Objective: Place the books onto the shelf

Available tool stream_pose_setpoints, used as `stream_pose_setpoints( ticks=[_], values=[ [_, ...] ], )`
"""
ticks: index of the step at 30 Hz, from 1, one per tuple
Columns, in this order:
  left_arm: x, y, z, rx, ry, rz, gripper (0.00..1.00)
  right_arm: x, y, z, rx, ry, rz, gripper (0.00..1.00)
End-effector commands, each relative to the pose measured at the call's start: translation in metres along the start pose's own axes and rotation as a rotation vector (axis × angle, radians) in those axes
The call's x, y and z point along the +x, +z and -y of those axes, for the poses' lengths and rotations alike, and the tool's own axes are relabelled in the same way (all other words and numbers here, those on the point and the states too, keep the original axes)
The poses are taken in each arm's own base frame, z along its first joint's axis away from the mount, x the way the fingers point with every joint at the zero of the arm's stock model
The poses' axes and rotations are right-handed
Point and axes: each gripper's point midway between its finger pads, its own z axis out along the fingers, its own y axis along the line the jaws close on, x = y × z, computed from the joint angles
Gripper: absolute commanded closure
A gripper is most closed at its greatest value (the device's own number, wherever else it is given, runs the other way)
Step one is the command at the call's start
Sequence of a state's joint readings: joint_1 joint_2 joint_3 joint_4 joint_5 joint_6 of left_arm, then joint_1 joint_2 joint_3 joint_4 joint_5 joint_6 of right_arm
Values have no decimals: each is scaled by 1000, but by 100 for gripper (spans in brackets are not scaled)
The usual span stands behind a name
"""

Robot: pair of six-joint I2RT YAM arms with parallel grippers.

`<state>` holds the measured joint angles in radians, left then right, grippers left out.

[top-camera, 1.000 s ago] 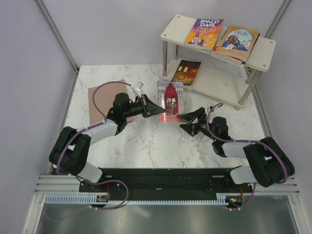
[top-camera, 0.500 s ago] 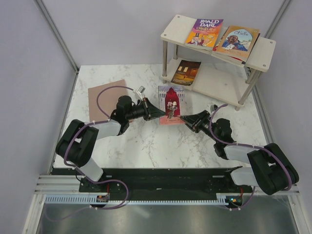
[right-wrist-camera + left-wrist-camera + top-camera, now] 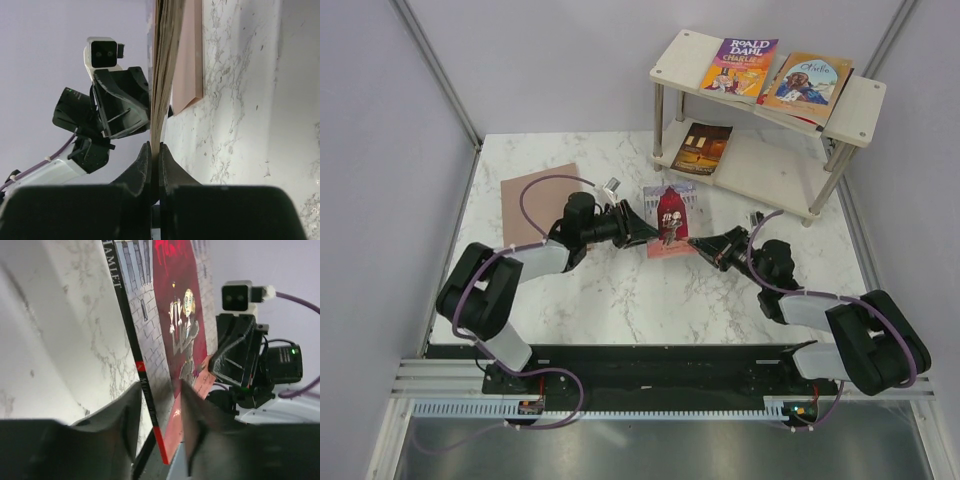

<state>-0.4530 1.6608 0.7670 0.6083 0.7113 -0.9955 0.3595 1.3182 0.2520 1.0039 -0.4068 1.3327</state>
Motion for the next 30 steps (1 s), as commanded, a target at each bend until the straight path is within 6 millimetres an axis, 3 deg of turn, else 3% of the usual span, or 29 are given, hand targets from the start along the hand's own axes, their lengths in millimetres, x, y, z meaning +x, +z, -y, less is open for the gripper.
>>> stream_pose_setpoints(
  ticks=[1, 2, 3, 9, 21, 22, 28, 30],
  values=[
    [-19, -18, -14, -206, 150, 83, 48, -9, 8, -28, -65, -125, -15, 100],
    [-25, -26, -5, -217, 180, 113, 45, -16, 11, -31, -54, -137, -4, 100],
    [-21, -33, -12, -266, 170, 102, 39, -20, 12, -32, -50, -156, 0, 100],
    [-25, -62, -8, -367, 241, 175, 34, -46, 26, -53, -73, -184, 37, 100],
    [21, -92, -25, -375, 186, 154, 34, -96, 64, -39, -79, -155, 151, 98],
    [28, -95, -31, -383, 171, 148, 34, -101, 68, -31, -66, -146, 155, 98],
    [46, -110, -34, -382, 153, 160, 34, -132, 84, -37, -95, -151, 209, 98],
    [51, -115, -37, -390, 143, 165, 34, -141, 90, -30, -82, -143, 218, 98]
  ],
)
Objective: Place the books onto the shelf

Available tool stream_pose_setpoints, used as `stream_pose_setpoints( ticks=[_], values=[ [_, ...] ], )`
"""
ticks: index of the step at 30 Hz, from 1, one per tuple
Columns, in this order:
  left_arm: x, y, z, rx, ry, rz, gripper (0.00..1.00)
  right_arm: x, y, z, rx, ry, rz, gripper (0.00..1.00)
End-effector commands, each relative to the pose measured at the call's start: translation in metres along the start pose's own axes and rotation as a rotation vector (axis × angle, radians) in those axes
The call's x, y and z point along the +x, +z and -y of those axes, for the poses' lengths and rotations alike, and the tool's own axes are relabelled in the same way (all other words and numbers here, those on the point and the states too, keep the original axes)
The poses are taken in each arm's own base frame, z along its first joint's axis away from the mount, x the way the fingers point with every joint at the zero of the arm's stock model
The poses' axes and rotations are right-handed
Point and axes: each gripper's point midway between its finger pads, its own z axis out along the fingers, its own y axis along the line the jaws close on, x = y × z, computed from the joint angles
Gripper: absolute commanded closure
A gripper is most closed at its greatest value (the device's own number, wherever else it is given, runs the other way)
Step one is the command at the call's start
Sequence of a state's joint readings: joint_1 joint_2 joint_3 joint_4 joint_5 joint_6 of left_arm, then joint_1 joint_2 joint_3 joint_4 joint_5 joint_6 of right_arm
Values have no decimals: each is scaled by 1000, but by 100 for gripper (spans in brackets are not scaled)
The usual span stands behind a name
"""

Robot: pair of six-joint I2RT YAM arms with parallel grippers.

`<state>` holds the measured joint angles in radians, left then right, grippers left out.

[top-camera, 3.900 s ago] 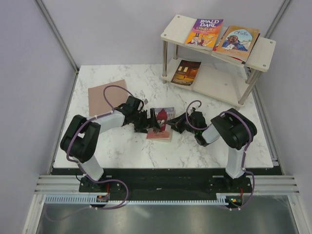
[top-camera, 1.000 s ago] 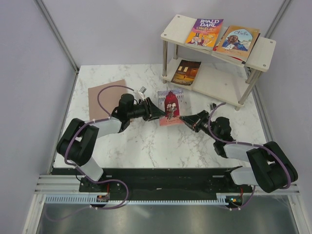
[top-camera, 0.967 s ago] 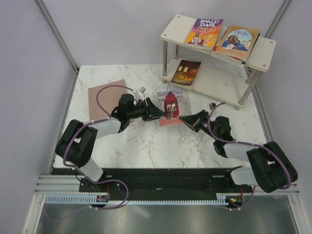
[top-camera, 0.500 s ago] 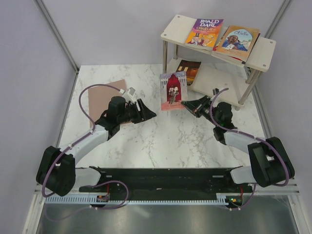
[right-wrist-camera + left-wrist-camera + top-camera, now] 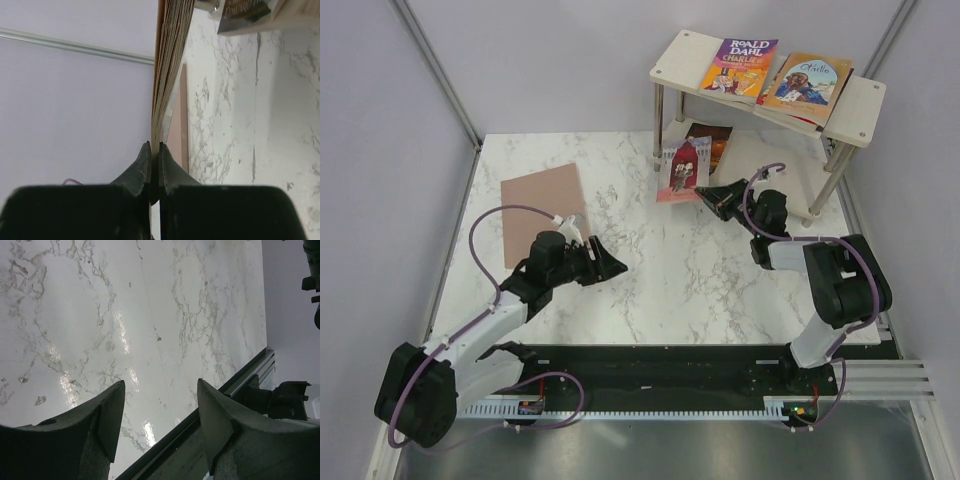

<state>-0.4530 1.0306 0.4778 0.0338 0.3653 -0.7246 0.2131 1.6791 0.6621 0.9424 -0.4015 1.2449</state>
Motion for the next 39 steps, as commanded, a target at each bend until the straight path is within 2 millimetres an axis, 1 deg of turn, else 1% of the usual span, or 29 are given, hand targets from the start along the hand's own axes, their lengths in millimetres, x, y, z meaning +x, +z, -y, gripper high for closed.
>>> stream_pose_setpoints(
  ticks=[1, 3, 5, 6, 7, 9, 11, 12, 14, 17, 19, 20, 22, 23, 24, 27, 31, 35, 39],
  values=[
    [2, -9, -5, -13, -11, 38, 34, -41, 18, -38, -133, -54, 95, 97],
    [5, -11, -6, -8, -17, 40, 36, -50, 21, -30, -124, -35, 129, 97],
    [6, -13, -5, -3, -14, 43, 37, -62, 24, -28, -120, -35, 165, 97],
    [6, -15, -5, 1, -14, 49, 37, -65, 26, -21, -107, -27, 170, 97],
    [7, -15, -4, 3, -13, 49, 37, -70, 28, -22, -111, -28, 183, 97],
    [7, -16, -5, 4, -13, 52, 37, -74, 34, -12, -90, -19, 198, 96],
    [7, -18, -4, 8, -9, 55, 38, -79, 39, -10, -90, -17, 205, 96],
    [9, -18, -4, 12, -8, 48, 38, -80, 43, 0, -73, -6, 209, 96],
    [9, -20, -1, 27, -1, 52, 38, -84, 48, 1, -83, -3, 213, 95],
    [11, -21, 0, 38, 5, 50, 38, -87, 57, 14, -62, 15, 223, 95],
    [13, -22, -1, 40, 7, 48, 38, -94, 62, 16, -61, 21, 237, 95],
    [16, -22, -1, 42, 6, 43, 39, -94, 65, 23, -51, 38, 237, 95],
    [17, -23, -2, 44, 3, 40, 39, -100, 69, 22, -59, 46, 249, 95],
    [19, -23, -3, 44, 1, 40, 39, -101, 72, 27, -53, 58, 250, 95],
    [19, -24, -3, 46, -1, 42, 39, -104, 74, 24, -59, 59, 255, 95],
    [21, -24, -3, 51, -3, 41, 38, -109, 79, 27, -51, 65, 257, 95],
    [25, -24, -3, 62, -4, 33, 37, -115, 82, 30, -40, 67, 261, 93],
    [27, -24, -4, 67, -8, 26, 37, -115, 89, 37, -20, 70, 239, 91],
    [29, -24, -5, 69, -12, 23, 37, -116, 87, 44, 0, 81, 248, 87]
  ],
)
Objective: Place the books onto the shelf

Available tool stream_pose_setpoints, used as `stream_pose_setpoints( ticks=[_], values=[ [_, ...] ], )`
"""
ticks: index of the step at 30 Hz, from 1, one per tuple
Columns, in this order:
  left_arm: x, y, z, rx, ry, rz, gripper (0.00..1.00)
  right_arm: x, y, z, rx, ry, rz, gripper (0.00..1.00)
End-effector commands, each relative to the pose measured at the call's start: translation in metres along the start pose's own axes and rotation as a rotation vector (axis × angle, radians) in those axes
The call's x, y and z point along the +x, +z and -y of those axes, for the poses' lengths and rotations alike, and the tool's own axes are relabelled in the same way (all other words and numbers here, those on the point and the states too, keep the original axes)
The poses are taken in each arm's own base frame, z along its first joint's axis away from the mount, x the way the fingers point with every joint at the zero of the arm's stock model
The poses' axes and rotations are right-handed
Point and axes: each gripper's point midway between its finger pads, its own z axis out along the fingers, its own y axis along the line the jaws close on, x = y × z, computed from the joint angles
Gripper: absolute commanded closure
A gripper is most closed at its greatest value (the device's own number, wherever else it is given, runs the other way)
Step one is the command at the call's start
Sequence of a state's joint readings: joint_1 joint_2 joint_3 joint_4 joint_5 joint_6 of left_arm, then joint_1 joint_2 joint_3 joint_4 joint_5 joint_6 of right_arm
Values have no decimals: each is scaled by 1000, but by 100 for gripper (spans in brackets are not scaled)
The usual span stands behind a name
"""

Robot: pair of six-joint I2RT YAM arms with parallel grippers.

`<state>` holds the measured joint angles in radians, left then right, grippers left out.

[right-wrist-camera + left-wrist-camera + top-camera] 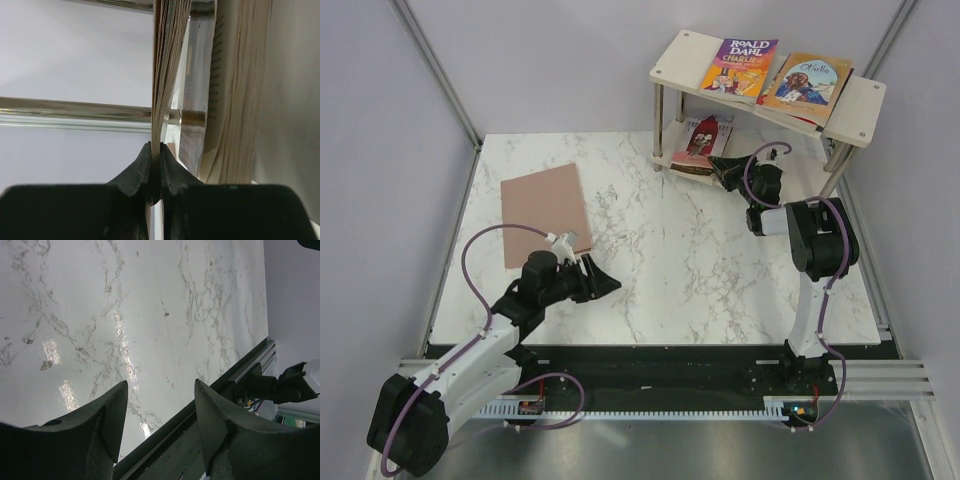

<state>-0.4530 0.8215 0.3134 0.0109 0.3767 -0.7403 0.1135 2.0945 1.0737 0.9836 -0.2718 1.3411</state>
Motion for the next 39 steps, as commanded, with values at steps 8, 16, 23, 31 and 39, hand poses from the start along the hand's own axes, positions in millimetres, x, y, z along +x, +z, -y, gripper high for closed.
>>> stream_pose_setpoints(
  ticks=[8, 16, 23, 31, 39],
  values=[
    [-6, -2, 16, 72, 1, 20, 37, -8, 3, 6, 8, 24, 27, 82],
    [-4, -5, 15, 77, 0, 27, 37, -12, -1, 14, 43, 21, 44, 71],
    [-2, -6, 14, 82, -2, 32, 37, -15, -5, 21, 49, 41, 68, 73],
    [1, -7, 13, 82, -8, 28, 37, -18, -7, 21, 35, 60, 85, 85],
    [3, -6, 11, 78, -12, 24, 38, -19, -10, 16, 12, 59, 93, 93]
  ],
)
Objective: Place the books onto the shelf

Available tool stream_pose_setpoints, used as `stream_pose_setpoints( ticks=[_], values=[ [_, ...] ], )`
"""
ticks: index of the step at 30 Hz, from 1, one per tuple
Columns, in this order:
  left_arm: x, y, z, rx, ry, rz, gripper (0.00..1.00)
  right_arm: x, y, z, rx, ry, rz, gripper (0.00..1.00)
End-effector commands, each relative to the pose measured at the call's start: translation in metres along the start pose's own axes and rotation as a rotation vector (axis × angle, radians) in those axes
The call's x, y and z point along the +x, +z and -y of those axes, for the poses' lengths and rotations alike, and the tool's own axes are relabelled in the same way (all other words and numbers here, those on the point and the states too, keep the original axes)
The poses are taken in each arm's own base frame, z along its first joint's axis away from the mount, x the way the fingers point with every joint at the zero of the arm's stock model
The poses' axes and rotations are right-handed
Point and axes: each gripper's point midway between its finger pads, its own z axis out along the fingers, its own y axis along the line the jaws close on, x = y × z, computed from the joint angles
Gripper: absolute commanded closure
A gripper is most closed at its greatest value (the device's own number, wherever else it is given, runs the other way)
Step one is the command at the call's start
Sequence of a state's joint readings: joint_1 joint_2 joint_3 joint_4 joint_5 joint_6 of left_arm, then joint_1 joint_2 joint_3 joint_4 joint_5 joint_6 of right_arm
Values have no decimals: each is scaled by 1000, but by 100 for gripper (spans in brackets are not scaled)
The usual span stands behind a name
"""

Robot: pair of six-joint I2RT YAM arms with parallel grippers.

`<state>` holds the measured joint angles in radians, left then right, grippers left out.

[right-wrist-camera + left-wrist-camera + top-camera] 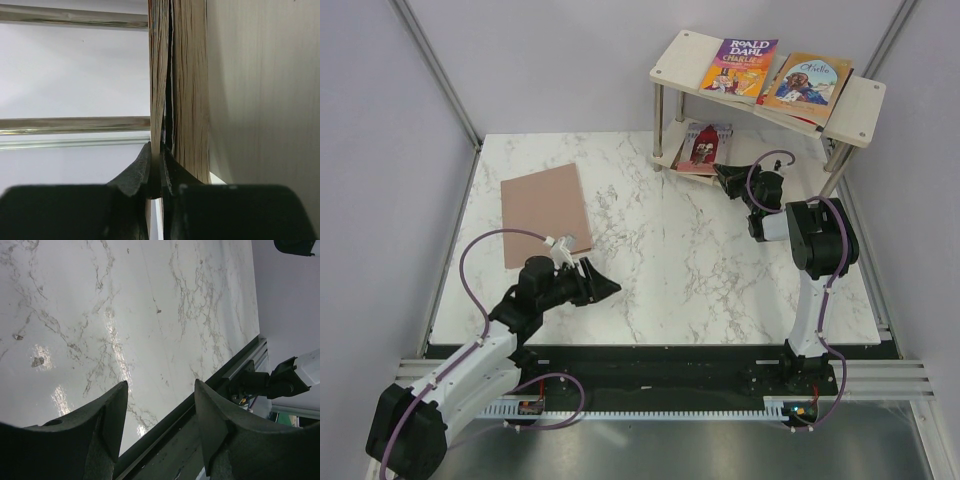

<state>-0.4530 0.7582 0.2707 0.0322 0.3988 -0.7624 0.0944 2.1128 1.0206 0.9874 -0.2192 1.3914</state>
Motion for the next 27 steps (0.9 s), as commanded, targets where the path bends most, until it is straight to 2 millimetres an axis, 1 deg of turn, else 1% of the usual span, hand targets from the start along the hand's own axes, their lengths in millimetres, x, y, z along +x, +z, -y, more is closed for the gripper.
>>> stream_pose_setpoints(
  ticks=[1, 9, 14, 15, 16, 18, 23, 26, 27],
  values=[
    [-1, -1, 6, 36, -7, 11, 38, -8, -3, -16, -64, -5, 38, 93],
    [-1, -2, 6, 36, -9, 14, 38, -13, -6, -18, -56, -2, 67, 94],
    [1, -1, 4, 33, -11, 10, 38, -13, -3, -18, -59, 2, 67, 95],
    [1, -1, 4, 34, -11, 11, 38, -14, -2, -20, -66, 2, 70, 95],
    [2, -1, 3, 32, -12, 9, 38, -13, -1, -19, -64, 2, 66, 95],
    [2, -1, 4, 34, -10, 9, 38, -11, 2, -24, -75, 0, 56, 94],
    [4, -1, 2, 30, -15, 4, 38, -6, 8, -33, -79, -21, 39, 90],
    [4, -1, 1, 31, -14, 3, 38, 0, 11, -39, -88, -37, 19, 86],
    [5, -1, 1, 30, -16, 2, 38, 3, 12, -40, -87, -43, 8, 82]
  ],
)
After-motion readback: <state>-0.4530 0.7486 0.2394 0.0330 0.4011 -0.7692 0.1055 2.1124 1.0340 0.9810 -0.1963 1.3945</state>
